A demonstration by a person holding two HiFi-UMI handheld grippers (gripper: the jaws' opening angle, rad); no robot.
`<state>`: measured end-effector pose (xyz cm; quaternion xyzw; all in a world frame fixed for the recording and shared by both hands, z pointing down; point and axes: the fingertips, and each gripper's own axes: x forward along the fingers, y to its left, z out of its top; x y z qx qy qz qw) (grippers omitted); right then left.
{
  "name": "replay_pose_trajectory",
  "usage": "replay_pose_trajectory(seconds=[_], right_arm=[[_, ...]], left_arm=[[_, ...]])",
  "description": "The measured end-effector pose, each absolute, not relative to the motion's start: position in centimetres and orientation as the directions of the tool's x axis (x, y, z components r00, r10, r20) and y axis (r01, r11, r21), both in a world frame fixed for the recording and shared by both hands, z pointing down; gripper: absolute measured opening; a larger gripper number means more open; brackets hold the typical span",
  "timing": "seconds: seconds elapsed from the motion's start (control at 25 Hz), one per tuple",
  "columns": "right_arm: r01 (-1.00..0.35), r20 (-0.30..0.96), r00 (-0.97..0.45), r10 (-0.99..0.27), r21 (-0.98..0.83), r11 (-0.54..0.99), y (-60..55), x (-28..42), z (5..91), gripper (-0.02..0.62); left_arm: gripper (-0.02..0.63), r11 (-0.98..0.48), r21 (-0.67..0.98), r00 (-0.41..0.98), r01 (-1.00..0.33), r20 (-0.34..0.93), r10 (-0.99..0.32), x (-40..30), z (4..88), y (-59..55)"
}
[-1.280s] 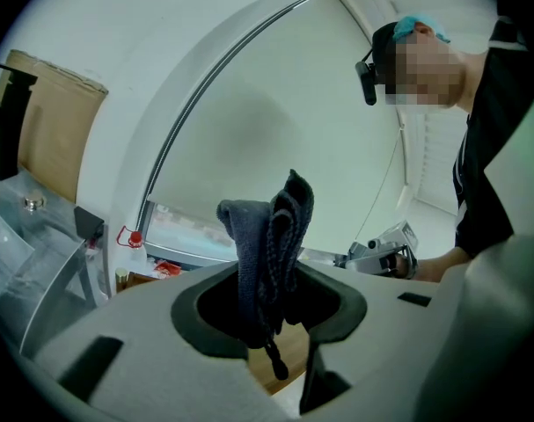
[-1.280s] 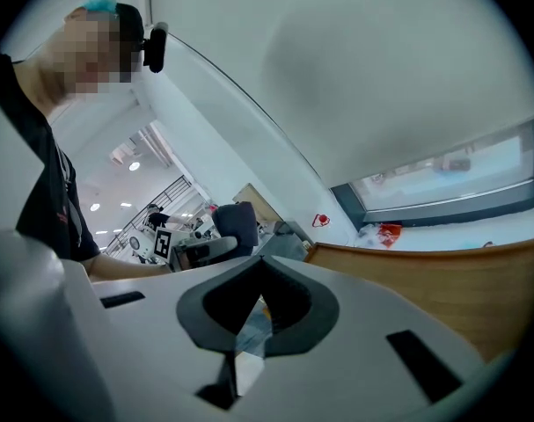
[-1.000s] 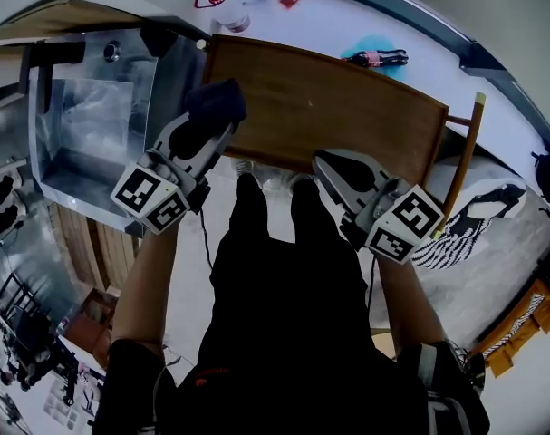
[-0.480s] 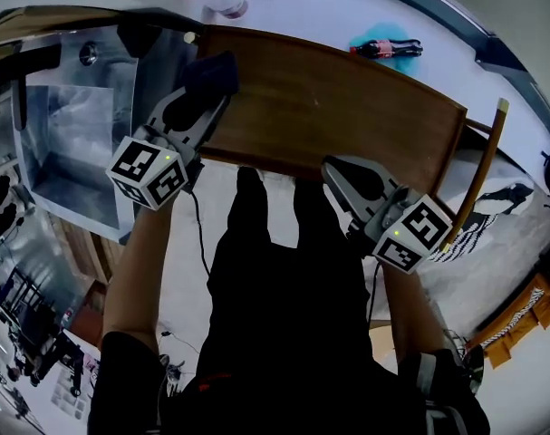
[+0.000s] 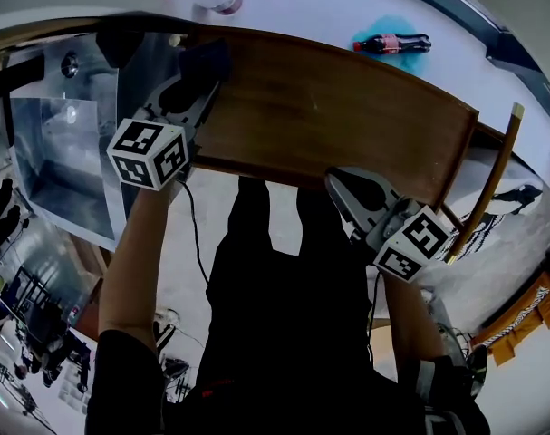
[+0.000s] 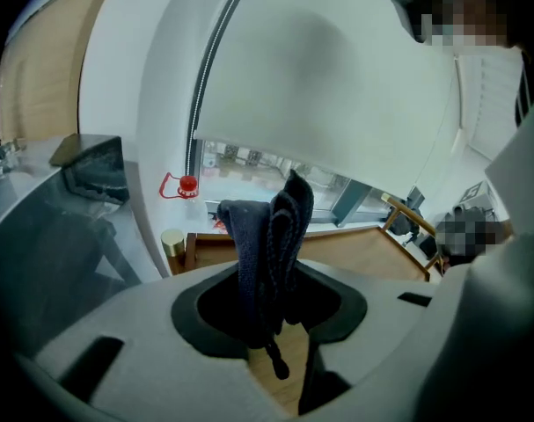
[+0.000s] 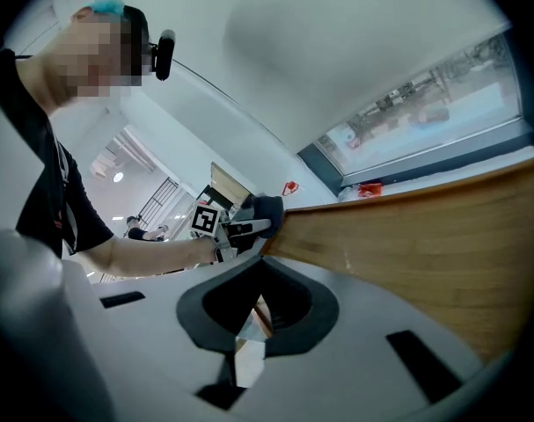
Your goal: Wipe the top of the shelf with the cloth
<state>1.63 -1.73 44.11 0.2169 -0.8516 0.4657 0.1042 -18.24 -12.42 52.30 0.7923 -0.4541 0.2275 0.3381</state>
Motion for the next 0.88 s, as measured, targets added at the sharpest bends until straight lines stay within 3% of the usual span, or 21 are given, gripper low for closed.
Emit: replay_pose_trajectory(seconds=[0.4, 0.88], right_arm=[[-0.502, 0.407, -0.864, -0.298, -0.749, 0.432, -1.6, 4.4, 46.2, 0.005], [-0.515, 0.4, -0.852, -0.338, -0.755, 0.405, -1.4, 7.1, 46.4, 0.005]], left_arm=[[0.143, -0.316, 0.247, 0.38, -0.916, 0.79, -0.481, -19.3, 56.3, -13.6], [0.141, -0.31, 0.211, 0.333, -0.927, 0.844, -0.421, -17.8, 57.9, -13.9]])
